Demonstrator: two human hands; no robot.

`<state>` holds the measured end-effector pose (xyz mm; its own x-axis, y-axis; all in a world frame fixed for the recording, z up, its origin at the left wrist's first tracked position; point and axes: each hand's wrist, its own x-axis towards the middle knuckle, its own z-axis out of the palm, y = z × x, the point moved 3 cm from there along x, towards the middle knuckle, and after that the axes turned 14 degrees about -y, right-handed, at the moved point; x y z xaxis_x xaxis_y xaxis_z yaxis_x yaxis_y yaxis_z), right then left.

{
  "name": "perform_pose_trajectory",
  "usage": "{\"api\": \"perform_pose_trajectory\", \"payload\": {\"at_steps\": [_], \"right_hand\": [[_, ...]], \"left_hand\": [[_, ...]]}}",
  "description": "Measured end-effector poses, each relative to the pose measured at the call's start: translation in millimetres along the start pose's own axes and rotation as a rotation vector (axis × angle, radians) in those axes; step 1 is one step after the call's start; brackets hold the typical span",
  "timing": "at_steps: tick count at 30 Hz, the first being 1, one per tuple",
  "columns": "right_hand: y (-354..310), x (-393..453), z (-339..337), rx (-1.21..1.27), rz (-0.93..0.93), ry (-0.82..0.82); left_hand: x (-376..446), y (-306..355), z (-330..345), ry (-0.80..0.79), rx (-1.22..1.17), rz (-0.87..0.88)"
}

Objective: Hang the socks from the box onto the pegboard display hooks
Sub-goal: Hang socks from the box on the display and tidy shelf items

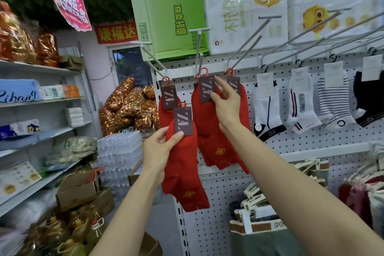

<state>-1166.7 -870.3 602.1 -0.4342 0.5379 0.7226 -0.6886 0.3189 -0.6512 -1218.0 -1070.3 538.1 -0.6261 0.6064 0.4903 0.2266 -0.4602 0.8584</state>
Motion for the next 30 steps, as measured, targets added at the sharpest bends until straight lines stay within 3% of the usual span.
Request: {"api": "perform_pose_trajectory", "payload": {"at_steps": [15, 19, 24, 30], "right_hand": [[1, 0, -2, -0.235, 0.066, -0.072], [-21, -29, -8, -0.337, -0.096, -0.026], [-25, -63, -5, -0.162, -0.074, -0.259], [-30, -61, -15, -0.033, 0.024, -0.256]], "left_hand": [[15, -1, 24, -0.003, 0.005, 0.028], [23, 3, 30, 0.001, 0.016, 0.052], [31, 6, 46, -0.003, 0.013, 0.055], [42, 12, 53, 0.016, 0.264, 0.106]]}}
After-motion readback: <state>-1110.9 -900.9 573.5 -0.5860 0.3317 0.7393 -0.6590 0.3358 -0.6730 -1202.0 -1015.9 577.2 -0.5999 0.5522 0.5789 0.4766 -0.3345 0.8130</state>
